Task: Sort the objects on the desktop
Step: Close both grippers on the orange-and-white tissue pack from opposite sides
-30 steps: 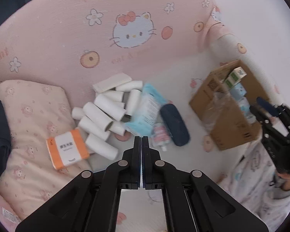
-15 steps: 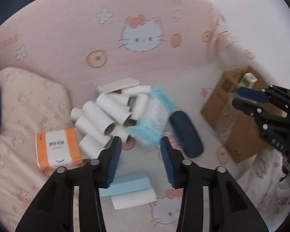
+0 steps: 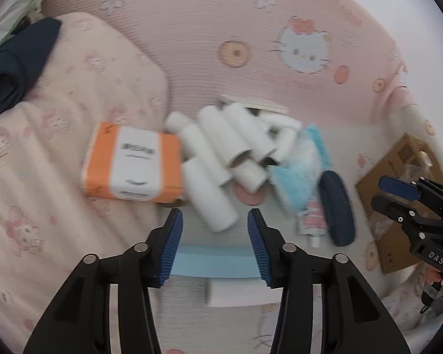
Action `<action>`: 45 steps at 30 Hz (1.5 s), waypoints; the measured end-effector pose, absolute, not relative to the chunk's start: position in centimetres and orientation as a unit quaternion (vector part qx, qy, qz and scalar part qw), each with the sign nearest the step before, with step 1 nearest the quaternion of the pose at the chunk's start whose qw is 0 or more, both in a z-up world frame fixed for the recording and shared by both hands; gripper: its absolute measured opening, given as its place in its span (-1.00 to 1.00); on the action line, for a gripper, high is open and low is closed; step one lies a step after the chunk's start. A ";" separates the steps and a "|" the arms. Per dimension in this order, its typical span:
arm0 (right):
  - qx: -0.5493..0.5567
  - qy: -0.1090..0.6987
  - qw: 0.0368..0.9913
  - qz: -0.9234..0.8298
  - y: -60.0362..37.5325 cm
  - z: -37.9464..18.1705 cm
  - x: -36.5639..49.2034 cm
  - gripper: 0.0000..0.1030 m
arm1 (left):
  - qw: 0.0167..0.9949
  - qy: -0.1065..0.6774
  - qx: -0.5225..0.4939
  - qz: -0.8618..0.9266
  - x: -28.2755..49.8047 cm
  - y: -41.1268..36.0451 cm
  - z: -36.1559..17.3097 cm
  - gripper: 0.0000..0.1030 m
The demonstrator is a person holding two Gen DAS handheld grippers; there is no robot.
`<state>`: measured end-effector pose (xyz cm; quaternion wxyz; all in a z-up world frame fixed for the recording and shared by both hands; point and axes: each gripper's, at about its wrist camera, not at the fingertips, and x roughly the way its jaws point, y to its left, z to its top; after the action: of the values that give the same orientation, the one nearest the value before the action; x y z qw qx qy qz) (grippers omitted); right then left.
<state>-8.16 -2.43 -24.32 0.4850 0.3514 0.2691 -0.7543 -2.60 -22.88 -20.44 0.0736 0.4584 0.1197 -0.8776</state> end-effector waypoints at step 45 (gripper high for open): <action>0.291 0.270 0.678 -0.618 -21.0 -35.7 -1.1 0.04 | 0.134 0.193 0.454 -0.859 -5.0 -34.7 -22.5 -0.20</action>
<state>-1.06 -20.99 -35.70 0.6782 0.2913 0.2696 -0.6184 -5.00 -34.67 -22.47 0.1337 0.4544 0.1929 -0.8593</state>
